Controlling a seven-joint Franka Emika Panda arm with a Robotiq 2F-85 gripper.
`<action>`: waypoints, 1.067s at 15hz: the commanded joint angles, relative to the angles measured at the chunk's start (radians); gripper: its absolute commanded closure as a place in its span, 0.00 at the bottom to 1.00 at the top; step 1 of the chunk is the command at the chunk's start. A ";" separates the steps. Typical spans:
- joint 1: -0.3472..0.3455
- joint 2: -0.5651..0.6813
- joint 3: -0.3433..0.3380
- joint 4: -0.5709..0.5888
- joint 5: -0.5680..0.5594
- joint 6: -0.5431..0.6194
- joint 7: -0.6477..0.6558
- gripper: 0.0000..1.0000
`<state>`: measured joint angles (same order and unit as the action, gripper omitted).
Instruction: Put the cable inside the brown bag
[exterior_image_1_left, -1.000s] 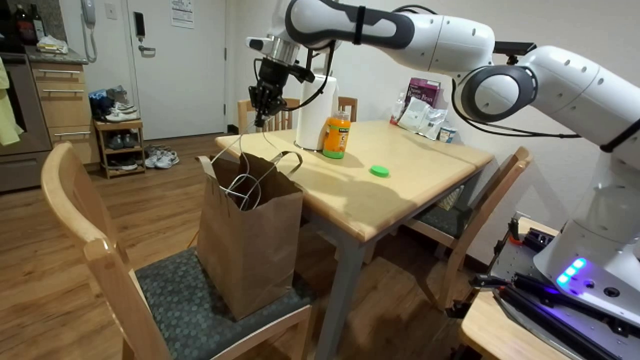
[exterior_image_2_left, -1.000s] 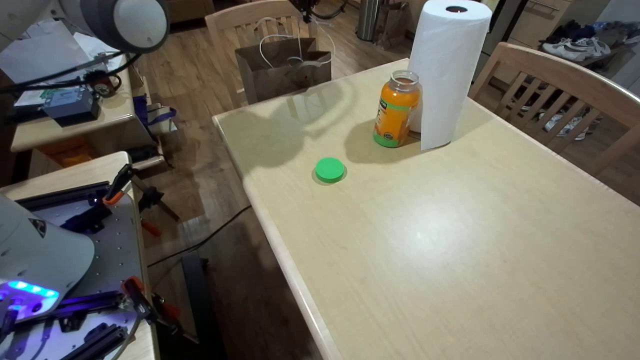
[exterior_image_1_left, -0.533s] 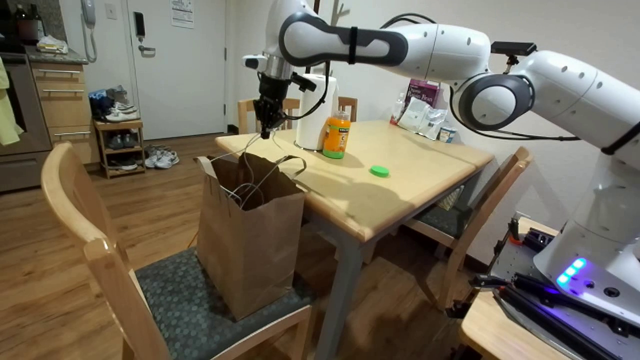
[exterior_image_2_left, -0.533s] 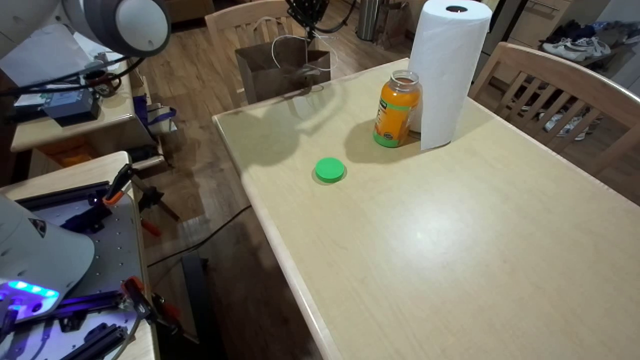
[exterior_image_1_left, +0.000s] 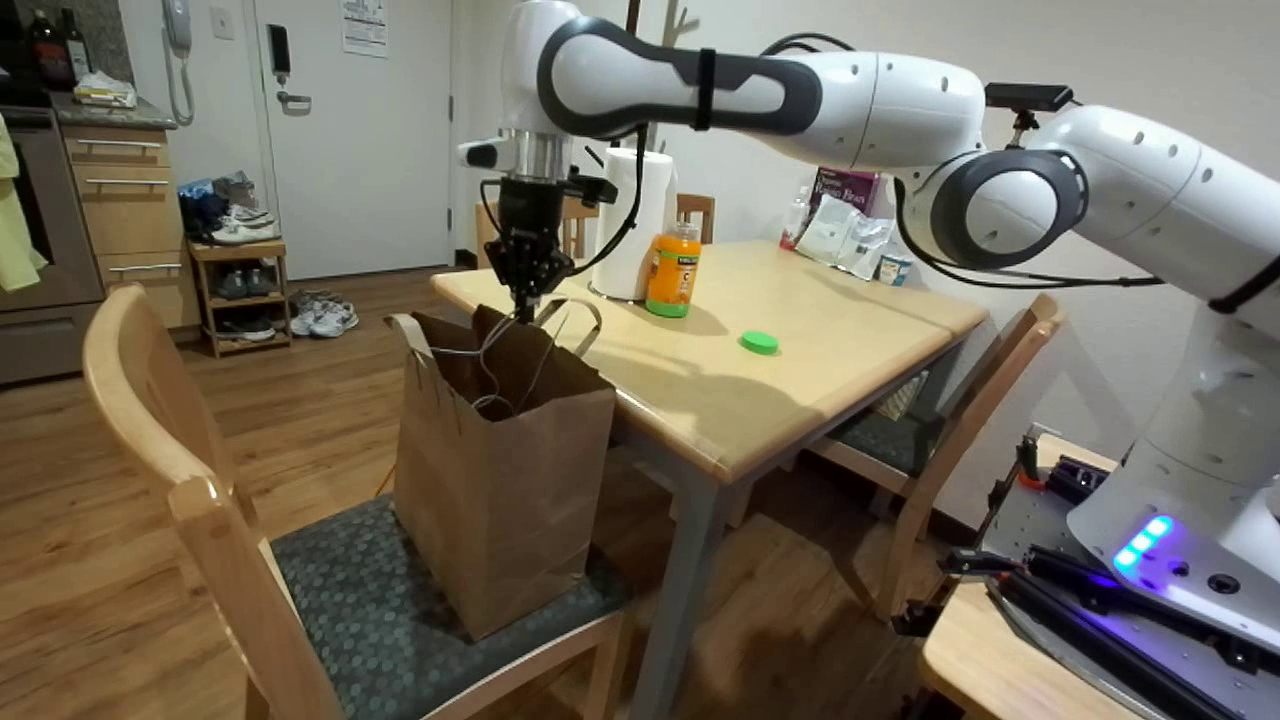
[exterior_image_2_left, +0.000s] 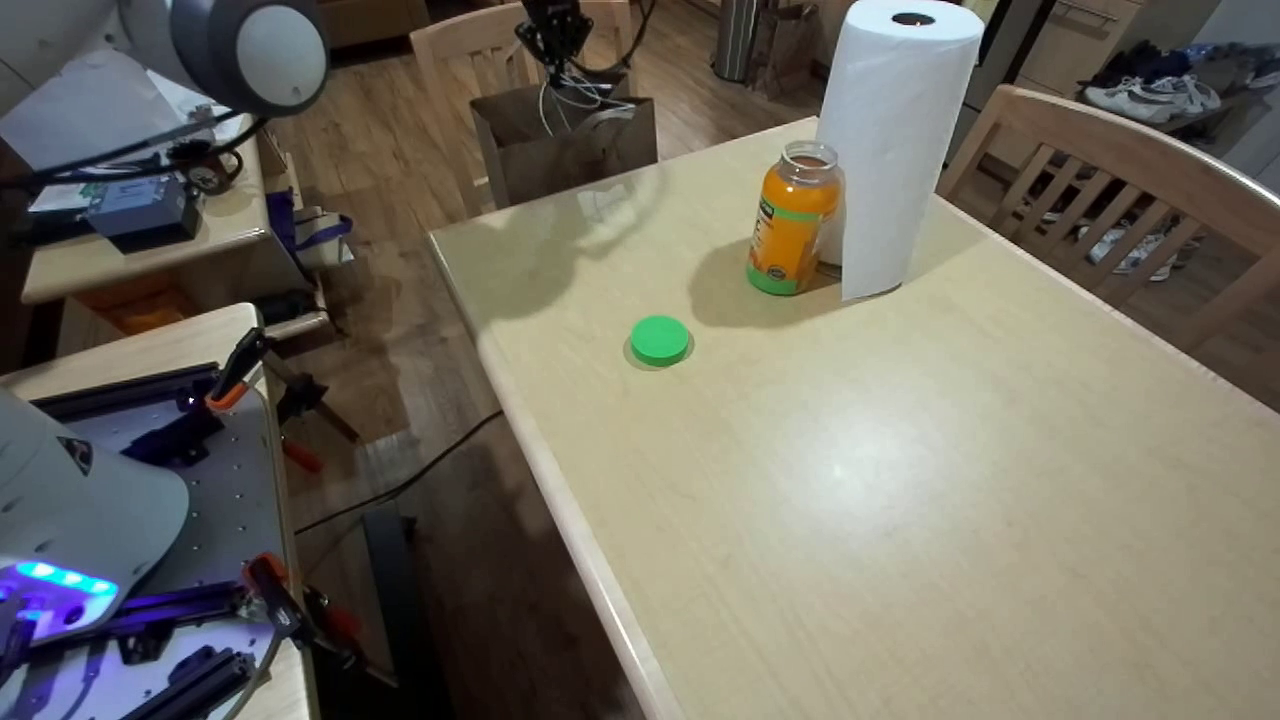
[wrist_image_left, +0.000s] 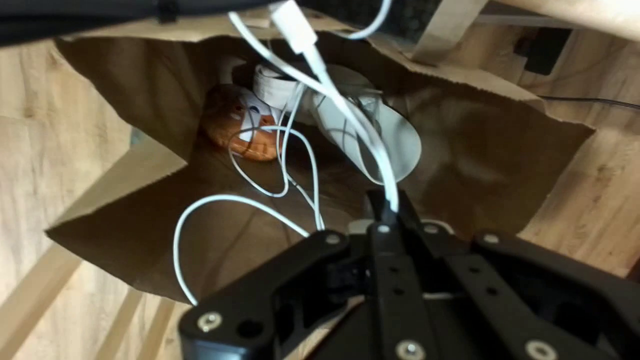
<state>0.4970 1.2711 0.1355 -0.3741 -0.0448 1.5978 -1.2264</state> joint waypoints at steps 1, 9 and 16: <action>-0.007 -0.002 0.073 -0.002 0.069 -0.096 -0.071 0.99; -0.070 0.036 0.149 0.009 0.200 -0.443 -0.089 0.99; -0.096 0.069 0.142 0.023 0.210 -0.442 -0.116 0.99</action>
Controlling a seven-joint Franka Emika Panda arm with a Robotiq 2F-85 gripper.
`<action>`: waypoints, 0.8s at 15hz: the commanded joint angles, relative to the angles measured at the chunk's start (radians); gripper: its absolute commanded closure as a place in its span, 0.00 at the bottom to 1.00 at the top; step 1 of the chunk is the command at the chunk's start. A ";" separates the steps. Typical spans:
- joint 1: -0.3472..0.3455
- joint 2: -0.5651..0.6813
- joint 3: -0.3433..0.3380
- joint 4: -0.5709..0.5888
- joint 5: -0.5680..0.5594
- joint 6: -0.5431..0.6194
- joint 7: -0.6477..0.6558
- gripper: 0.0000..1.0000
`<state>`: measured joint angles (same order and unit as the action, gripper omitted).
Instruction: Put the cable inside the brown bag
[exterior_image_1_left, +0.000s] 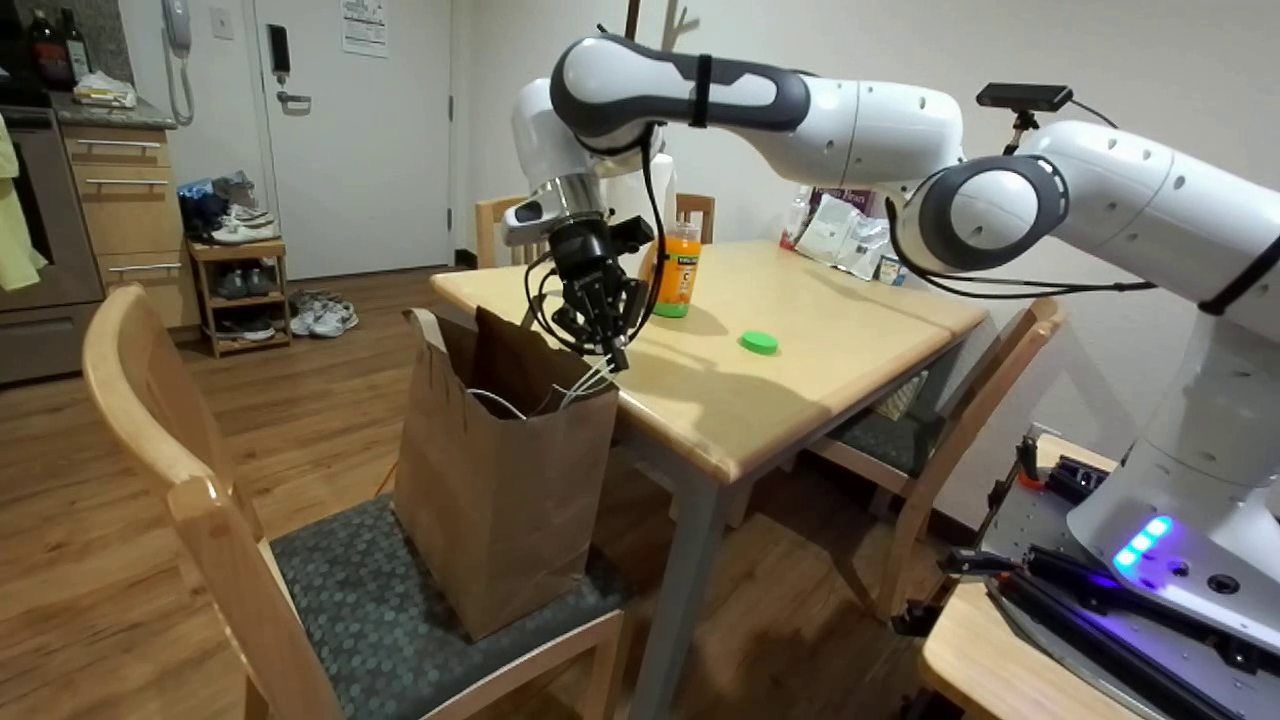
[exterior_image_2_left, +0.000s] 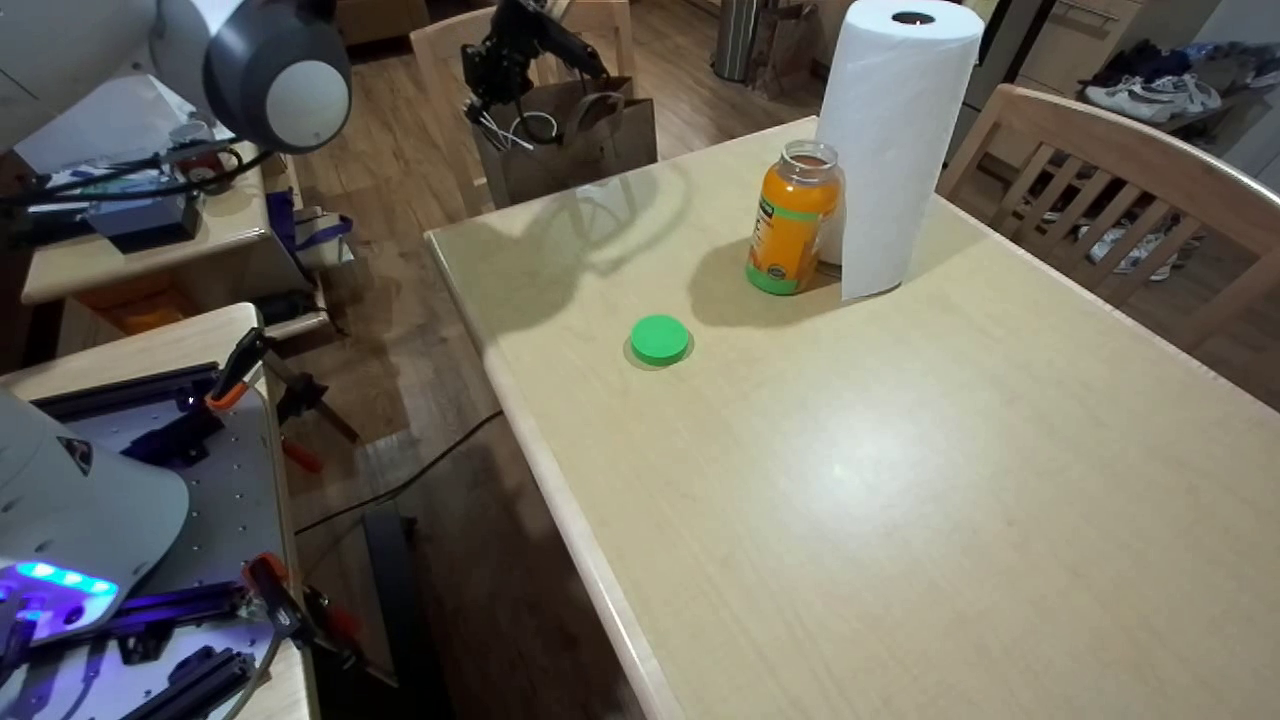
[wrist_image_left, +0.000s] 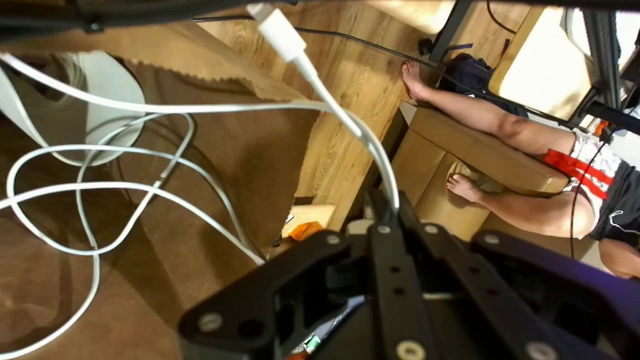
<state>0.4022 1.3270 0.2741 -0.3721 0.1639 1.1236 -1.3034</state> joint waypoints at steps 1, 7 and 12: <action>0.006 0.016 -0.006 0.025 -0.014 0.069 -0.066 0.99; 0.020 0.023 -0.006 0.018 -0.018 0.204 -0.235 0.99; 0.032 0.020 -0.025 0.010 -0.035 0.221 -0.301 0.99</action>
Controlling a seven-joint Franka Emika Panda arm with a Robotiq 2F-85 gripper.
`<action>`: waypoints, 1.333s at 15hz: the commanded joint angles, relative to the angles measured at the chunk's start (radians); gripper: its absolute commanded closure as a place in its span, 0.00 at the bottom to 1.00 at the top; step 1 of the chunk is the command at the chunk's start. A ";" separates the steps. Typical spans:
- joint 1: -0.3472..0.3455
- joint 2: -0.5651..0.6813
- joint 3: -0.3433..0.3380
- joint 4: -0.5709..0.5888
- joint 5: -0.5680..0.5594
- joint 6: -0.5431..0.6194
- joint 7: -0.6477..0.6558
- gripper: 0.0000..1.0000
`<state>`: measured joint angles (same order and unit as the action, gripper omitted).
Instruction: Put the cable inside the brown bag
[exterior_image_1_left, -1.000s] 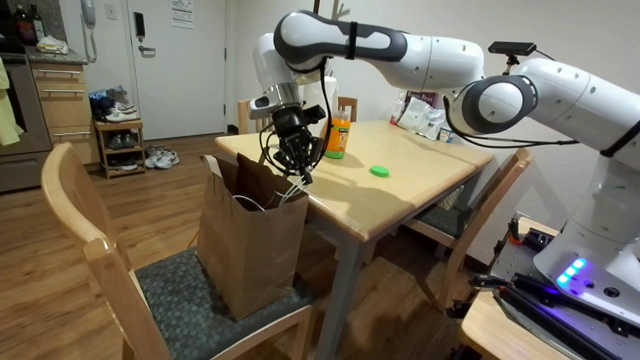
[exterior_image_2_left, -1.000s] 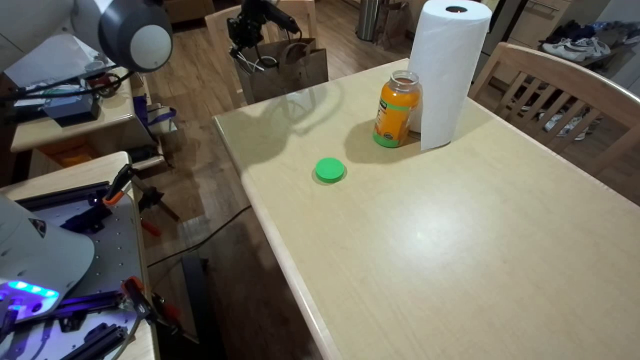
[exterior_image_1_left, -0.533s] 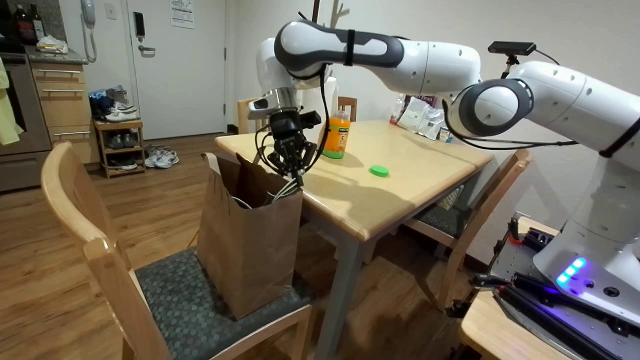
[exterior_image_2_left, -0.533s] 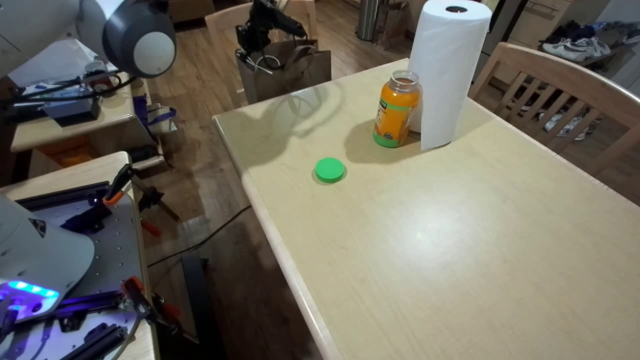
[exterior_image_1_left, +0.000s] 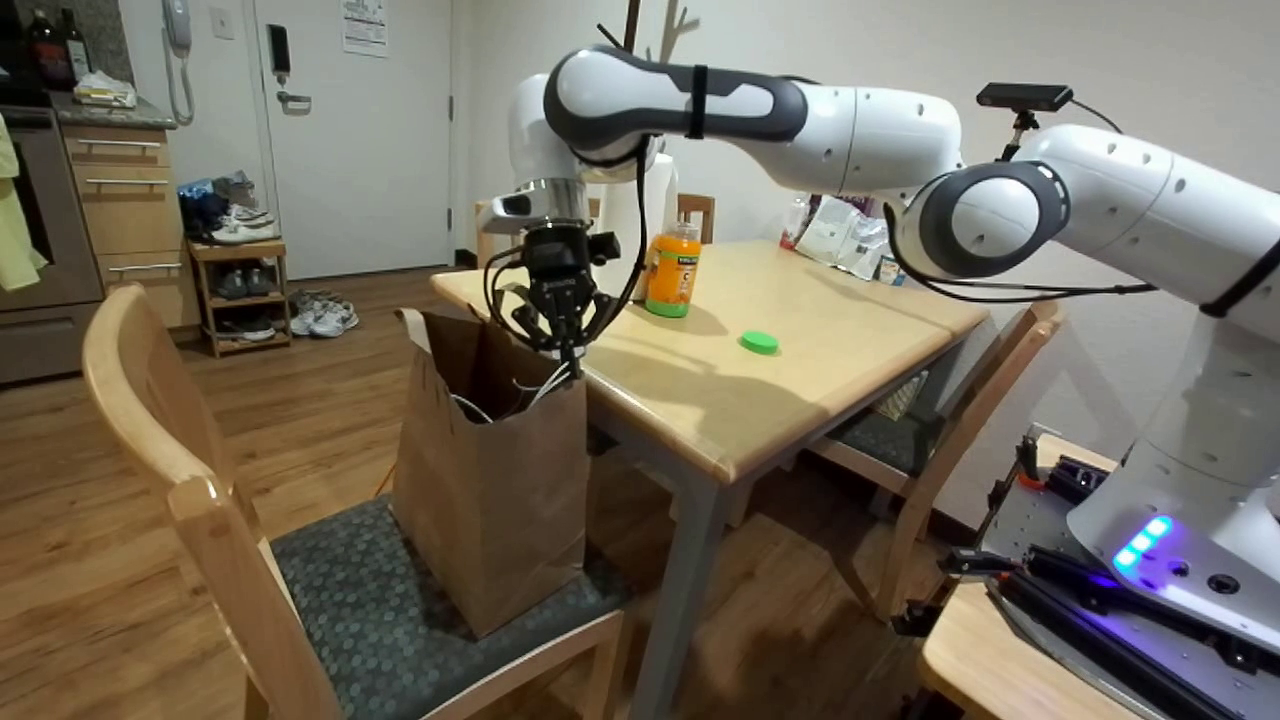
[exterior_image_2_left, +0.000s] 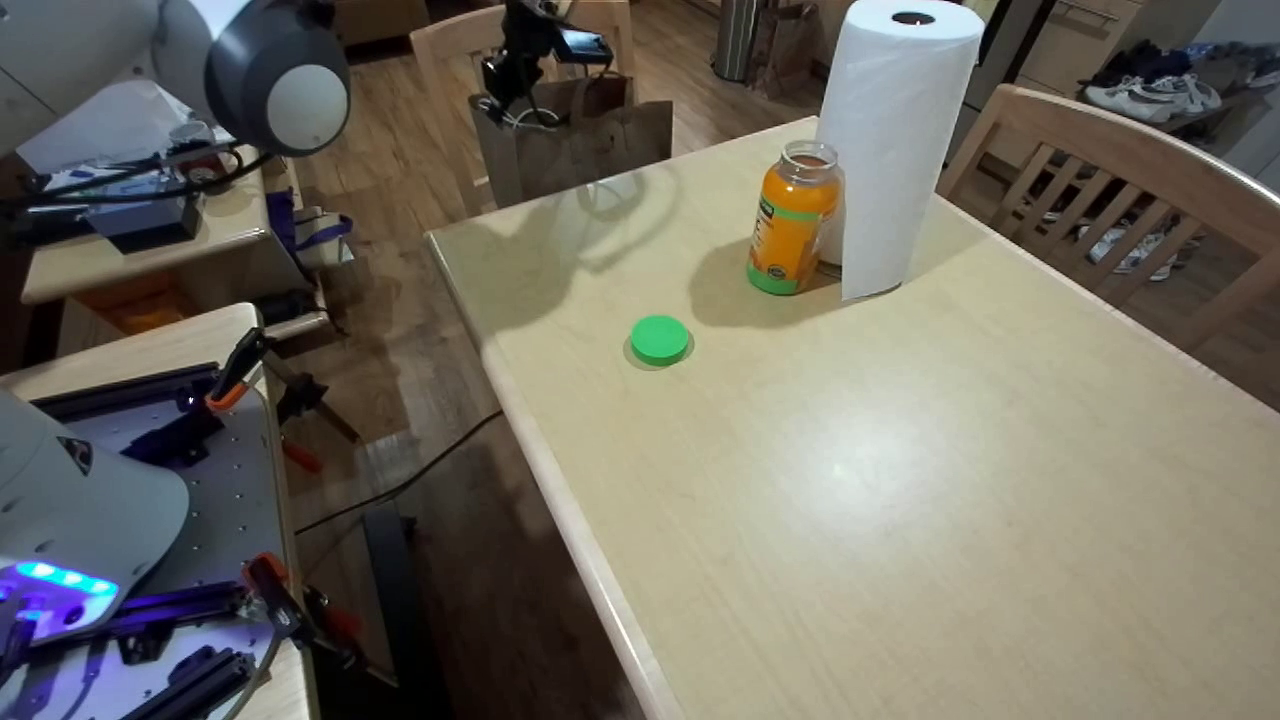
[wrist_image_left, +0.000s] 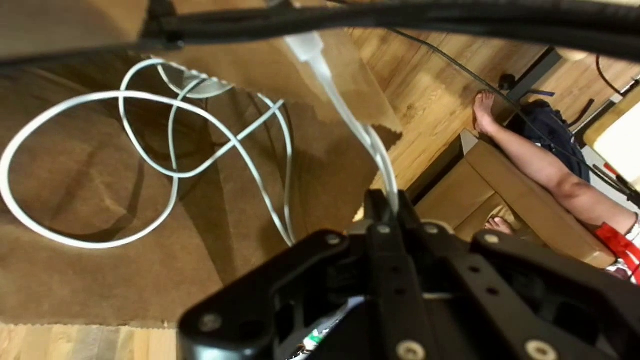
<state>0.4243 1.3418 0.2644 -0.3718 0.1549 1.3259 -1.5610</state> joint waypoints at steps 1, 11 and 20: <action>0.015 0.001 -0.025 0.010 -0.037 0.015 -0.050 0.99; 0.035 -0.007 -0.062 0.005 -0.081 0.013 -0.111 0.53; 0.026 -0.082 -0.069 0.006 -0.081 0.107 -0.077 0.01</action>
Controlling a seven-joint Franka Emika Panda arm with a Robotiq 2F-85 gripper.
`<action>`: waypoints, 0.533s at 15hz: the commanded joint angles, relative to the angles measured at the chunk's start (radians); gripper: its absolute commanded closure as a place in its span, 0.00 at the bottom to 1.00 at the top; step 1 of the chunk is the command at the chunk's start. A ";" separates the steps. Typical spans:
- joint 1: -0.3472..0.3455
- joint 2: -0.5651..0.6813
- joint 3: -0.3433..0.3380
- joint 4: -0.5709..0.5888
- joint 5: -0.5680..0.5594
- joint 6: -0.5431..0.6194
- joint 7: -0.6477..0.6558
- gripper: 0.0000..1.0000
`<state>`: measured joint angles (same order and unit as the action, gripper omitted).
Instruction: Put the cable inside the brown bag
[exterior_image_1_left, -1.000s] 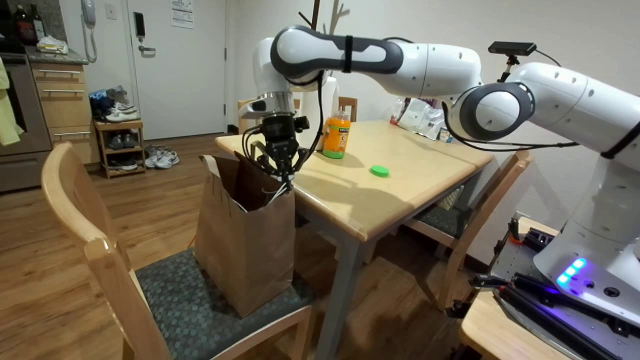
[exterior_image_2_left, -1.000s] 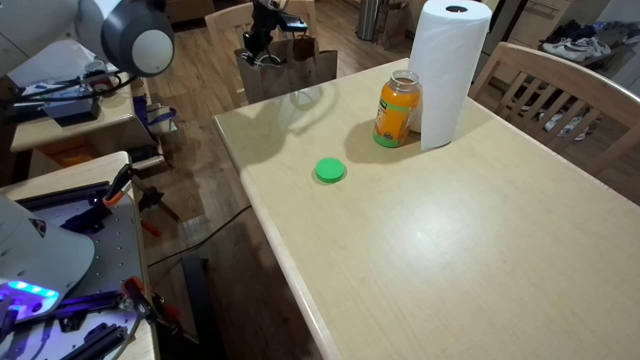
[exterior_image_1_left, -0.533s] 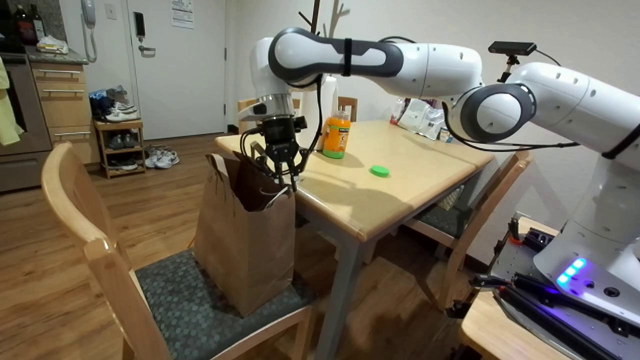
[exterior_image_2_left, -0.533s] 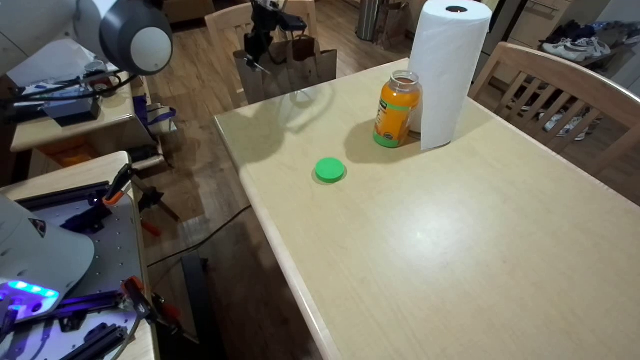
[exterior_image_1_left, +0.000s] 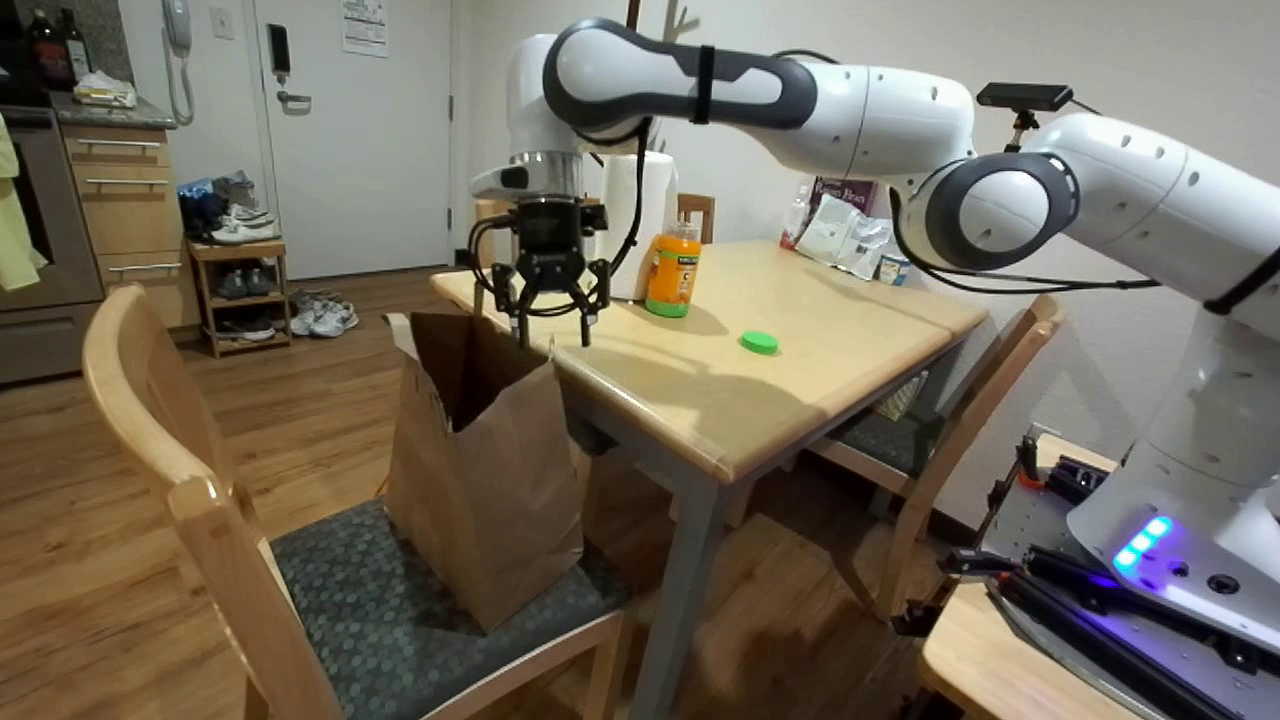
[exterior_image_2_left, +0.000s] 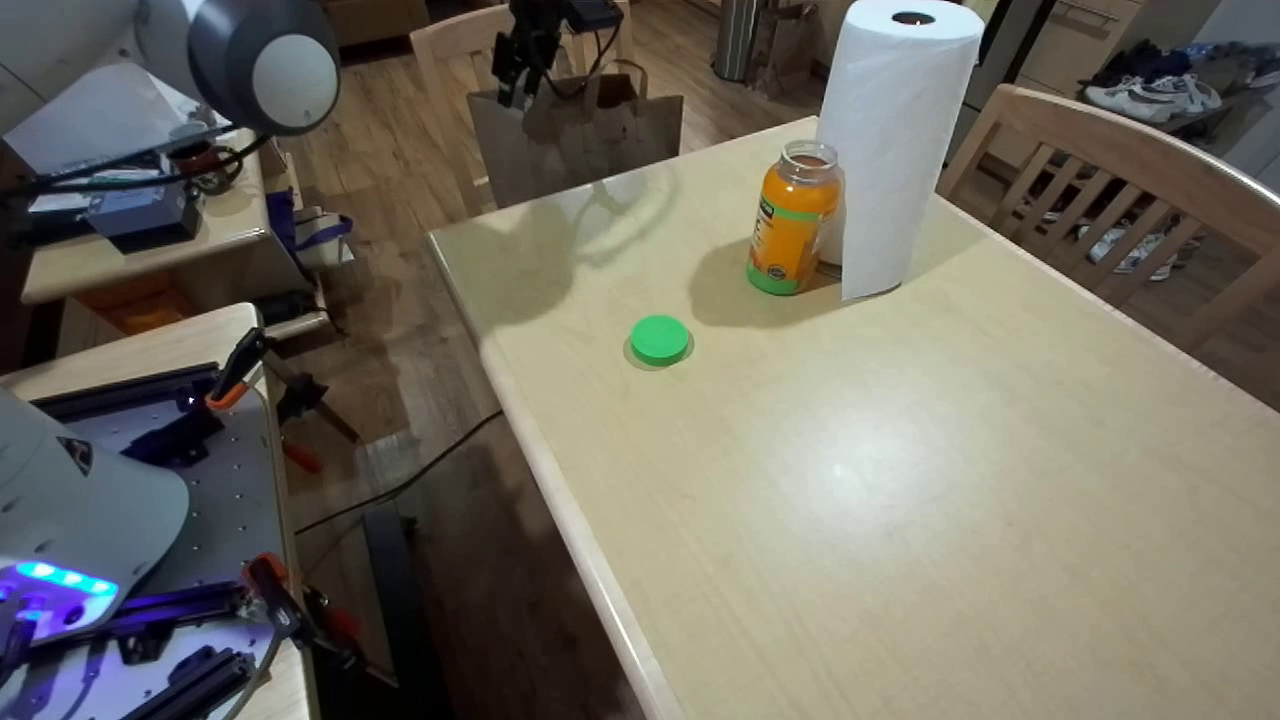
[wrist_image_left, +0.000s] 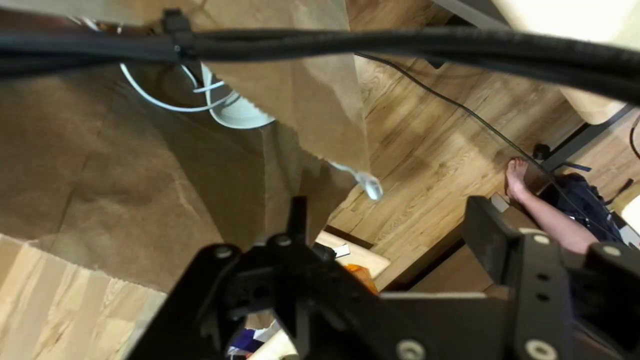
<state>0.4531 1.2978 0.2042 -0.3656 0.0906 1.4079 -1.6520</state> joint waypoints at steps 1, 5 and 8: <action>-0.002 -0.049 -0.015 0.000 -0.021 0.037 0.025 0.00; -0.012 -0.104 -0.040 0.003 -0.015 0.108 0.151 0.00; -0.034 -0.146 -0.034 0.007 0.004 0.129 0.293 0.00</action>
<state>0.4391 1.1942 0.1628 -0.3584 0.0900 1.5129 -1.4799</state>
